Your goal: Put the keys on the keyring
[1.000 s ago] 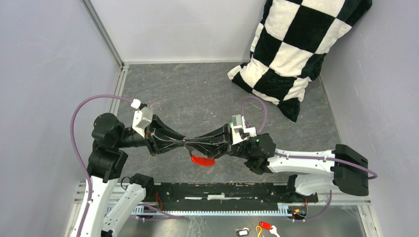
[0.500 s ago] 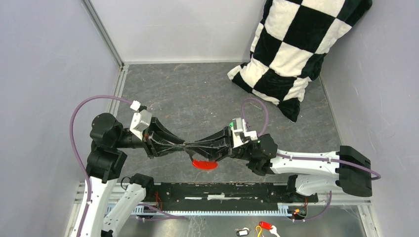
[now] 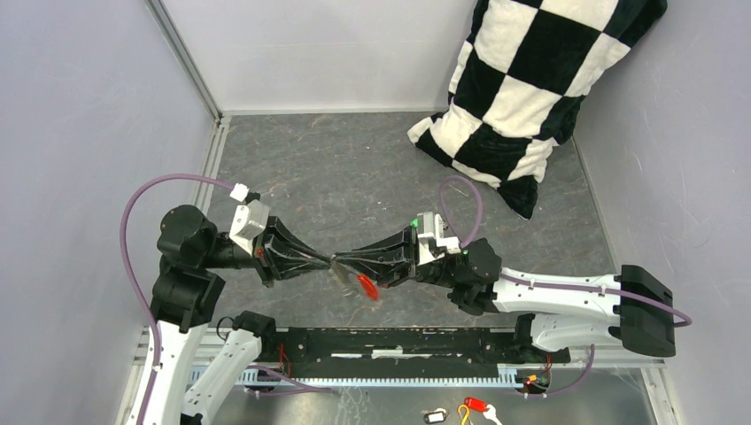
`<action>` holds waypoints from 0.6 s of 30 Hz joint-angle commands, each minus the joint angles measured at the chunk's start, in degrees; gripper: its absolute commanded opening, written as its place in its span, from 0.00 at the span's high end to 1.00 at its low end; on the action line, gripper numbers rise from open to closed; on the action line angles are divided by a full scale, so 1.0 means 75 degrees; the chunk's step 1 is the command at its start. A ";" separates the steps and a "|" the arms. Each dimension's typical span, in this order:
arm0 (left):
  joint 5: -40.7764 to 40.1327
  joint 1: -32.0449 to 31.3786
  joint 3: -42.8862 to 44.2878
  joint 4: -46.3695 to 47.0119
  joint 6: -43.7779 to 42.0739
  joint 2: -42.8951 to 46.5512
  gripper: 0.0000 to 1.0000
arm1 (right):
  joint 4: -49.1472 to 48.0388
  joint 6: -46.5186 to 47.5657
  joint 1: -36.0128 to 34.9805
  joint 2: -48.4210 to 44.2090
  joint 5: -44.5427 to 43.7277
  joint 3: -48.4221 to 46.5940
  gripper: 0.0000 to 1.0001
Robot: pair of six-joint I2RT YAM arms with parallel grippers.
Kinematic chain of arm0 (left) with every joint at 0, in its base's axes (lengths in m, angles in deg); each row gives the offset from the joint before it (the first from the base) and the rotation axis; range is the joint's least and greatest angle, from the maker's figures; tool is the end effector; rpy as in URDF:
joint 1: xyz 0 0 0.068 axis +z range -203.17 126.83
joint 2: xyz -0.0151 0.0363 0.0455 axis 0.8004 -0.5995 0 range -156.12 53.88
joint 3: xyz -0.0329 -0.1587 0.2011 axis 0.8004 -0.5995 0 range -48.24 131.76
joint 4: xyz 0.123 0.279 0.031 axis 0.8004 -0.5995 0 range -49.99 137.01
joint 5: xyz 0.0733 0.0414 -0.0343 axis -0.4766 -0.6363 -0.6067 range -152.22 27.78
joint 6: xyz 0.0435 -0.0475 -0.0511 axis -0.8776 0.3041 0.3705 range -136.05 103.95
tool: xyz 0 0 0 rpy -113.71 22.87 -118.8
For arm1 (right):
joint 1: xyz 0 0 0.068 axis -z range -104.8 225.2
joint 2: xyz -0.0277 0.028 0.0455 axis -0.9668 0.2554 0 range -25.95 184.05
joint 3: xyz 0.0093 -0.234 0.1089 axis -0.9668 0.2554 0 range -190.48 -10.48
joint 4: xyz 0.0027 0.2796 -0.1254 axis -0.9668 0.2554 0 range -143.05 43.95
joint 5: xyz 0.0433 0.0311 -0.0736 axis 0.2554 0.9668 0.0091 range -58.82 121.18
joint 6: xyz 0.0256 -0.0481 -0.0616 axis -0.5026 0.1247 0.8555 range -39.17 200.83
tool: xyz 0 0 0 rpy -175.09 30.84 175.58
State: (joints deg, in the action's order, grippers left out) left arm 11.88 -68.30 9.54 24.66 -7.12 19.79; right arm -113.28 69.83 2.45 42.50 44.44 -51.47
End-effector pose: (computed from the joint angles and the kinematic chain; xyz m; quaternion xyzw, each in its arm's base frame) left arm 0.1280 -0.1059 0.4277 0.4606 0.5336 -0.5308 0.4706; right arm 0.0840 0.3263 0.3411 -0.3311 0.3563 0.6233 0.6124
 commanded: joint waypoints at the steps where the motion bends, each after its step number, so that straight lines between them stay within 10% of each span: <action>1: 0.0262 0.0014 0.0203 -0.0093 -0.0328 0.0073 0.85 | 0.0273 0.0181 -0.0025 -0.0091 -0.0103 0.0052 0.99; 18: -0.0482 0.0014 -0.0026 -0.1526 -0.2204 0.0268 0.37 | 0.0652 0.0287 -0.0023 -0.0351 0.0804 -0.0180 0.99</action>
State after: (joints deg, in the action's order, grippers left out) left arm 12.56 -68.30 9.67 17.38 -14.44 20.80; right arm -109.06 71.62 2.58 41.84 45.33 -51.34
